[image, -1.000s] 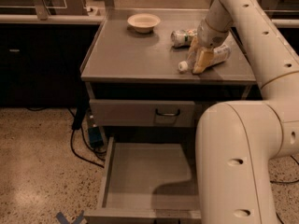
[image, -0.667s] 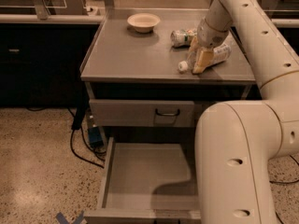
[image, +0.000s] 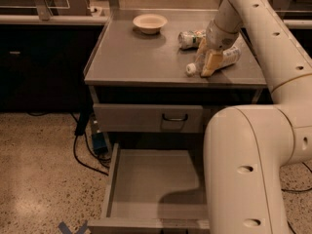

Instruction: Pick blue plastic bottle from middle drawer and place on counter

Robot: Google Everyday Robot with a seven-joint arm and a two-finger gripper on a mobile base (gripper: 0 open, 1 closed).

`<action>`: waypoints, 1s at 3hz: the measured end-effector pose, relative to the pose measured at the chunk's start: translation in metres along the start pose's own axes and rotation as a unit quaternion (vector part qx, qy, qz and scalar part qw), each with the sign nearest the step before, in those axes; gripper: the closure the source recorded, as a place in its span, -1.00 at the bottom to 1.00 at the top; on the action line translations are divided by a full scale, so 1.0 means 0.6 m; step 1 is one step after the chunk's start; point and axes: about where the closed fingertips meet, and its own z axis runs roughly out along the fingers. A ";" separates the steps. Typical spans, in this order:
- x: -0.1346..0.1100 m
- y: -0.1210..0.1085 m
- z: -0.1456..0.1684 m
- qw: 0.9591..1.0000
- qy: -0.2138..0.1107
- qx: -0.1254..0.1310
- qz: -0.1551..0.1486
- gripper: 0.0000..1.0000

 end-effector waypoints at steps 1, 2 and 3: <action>0.000 0.000 0.000 1.000 0.000 0.000 0.000 -0.76; 0.000 0.000 0.000 1.000 0.000 0.000 0.000 -1.00; -0.001 -0.014 0.003 1.000 0.000 0.015 0.001 -1.00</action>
Offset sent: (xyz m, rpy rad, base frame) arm 0.0000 0.0000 0.0000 0.0000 0.0000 0.0000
